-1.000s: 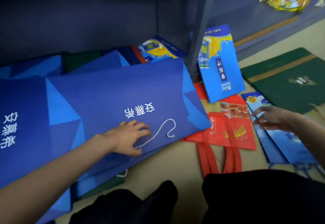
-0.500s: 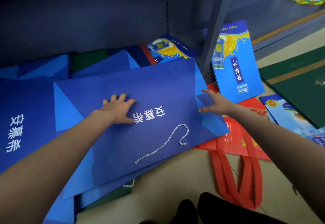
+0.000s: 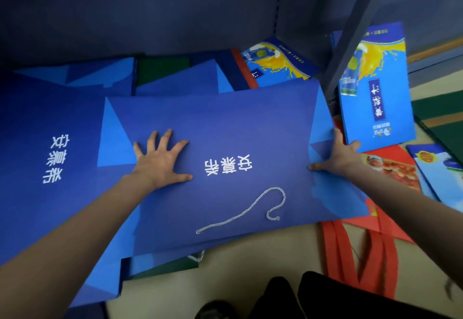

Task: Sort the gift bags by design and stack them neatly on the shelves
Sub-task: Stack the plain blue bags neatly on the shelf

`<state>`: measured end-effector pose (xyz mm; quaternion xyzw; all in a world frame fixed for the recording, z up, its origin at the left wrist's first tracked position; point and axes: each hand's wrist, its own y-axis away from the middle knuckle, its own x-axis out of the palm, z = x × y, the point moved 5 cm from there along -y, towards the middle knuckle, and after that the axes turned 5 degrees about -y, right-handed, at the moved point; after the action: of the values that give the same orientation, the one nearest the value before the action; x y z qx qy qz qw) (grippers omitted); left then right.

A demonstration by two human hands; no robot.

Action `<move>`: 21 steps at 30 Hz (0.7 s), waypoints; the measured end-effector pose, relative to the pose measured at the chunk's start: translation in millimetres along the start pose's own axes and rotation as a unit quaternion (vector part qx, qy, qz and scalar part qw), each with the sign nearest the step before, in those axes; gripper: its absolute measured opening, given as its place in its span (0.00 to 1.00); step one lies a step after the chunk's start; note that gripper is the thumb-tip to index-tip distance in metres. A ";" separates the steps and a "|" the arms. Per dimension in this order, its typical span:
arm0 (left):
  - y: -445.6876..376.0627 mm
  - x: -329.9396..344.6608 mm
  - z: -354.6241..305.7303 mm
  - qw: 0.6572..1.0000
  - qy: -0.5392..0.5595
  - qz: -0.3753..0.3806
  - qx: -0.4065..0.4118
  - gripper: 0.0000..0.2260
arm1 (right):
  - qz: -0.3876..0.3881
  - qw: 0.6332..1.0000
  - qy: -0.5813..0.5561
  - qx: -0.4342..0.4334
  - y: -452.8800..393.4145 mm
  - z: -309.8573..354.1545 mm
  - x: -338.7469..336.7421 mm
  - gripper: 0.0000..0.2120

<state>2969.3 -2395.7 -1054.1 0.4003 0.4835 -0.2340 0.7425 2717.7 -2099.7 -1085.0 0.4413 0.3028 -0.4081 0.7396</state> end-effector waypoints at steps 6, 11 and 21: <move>22.4 -6.3 -39.1 0.972 -0.019 -0.122 0.199 0.36 | 0.024 0.998 -0.049 0.017 38.5 -41.5 -40.1 0.52; 10.5 -18.5 -106.5 0.956 -0.053 -0.087 0.276 0.36 | -0.035 0.993 -0.074 0.080 56.0 -98.6 -72.6 0.46; -25.7 -29.3 -226.6 0.945 -0.083 -0.005 0.315 0.35 | -0.225 0.967 0.070 0.097 22.6 -178.6 -206.0 0.40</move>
<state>2817.7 -2225.6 -1085.1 0.5904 0.3236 -0.4103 0.6152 2622.1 -1863.4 -985.7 0.4587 0.4042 -0.5593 0.5598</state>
